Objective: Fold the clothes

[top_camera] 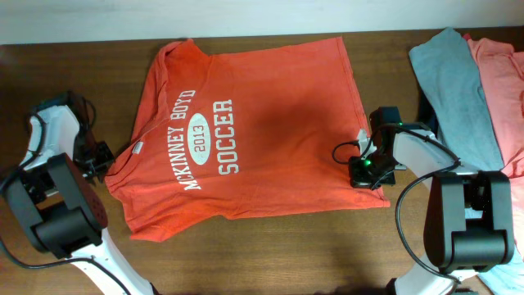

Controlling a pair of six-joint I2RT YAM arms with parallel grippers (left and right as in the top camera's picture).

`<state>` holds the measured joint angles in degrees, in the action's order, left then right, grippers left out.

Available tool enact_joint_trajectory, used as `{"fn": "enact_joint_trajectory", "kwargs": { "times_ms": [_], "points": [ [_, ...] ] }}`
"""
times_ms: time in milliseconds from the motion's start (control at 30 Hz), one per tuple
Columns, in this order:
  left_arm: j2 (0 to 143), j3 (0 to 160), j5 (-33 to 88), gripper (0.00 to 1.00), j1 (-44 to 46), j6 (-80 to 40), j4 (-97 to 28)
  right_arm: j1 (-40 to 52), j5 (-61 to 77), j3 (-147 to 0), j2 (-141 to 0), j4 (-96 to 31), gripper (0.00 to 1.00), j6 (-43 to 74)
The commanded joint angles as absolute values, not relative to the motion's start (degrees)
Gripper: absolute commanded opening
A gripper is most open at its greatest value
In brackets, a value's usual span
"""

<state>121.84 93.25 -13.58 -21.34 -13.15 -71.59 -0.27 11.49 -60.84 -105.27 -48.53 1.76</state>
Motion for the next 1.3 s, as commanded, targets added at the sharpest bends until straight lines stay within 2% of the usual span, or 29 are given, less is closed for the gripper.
{"fn": "enact_joint_trajectory", "kwargs": {
  "times_ms": [0,167,333,567,600,700,1067,1267],
  "points": [
    [121.5,98.8,-14.1,0.13,-21.4,-13.9,-73.8,0.0,8.1,-59.1,-105.5,-48.8,0.04,2.4],
    [121.5,106.3,-4.9,0.13,-20.9,-12.2,-78.1,0.0,8.1,-59.1,-105.5,-48.8,0.04,2.4],
    [121.5,108.9,4.4,0.13,-15.6,-1.0,-75.4,0.0,8.1,-59.1,-105.5,-48.8,0.04,2.4],
    [122.6,108.8,4.1,0.12,-4.7,7.3,-66.3,0.0,8.1,-59.1,-105.5,-48.8,0.04,2.4],
    [123.0,108.8,4.0,0.05,-2.7,7.4,-64.0,0.0,8.1,-59.1,-105.5,-48.8,0.04,2.4],
    [124.9,108.8,3.2,0.04,0.0,7.4,-61.0,0.0,8.1,-59.1,-105.5,-48.8,0.04,2.4],
    [134.0,108.8,2.7,0.03,1.7,7.4,-53.5,0.0,8.1,-59.1,-105.5,-48.8,0.04,2.4],
    [135.2,108.8,-7.2,0.04,1.6,7.4,-52.0,0.0,8.1,-59.1,-105.5,-48.8,0.04,2.4]
  ]
}}
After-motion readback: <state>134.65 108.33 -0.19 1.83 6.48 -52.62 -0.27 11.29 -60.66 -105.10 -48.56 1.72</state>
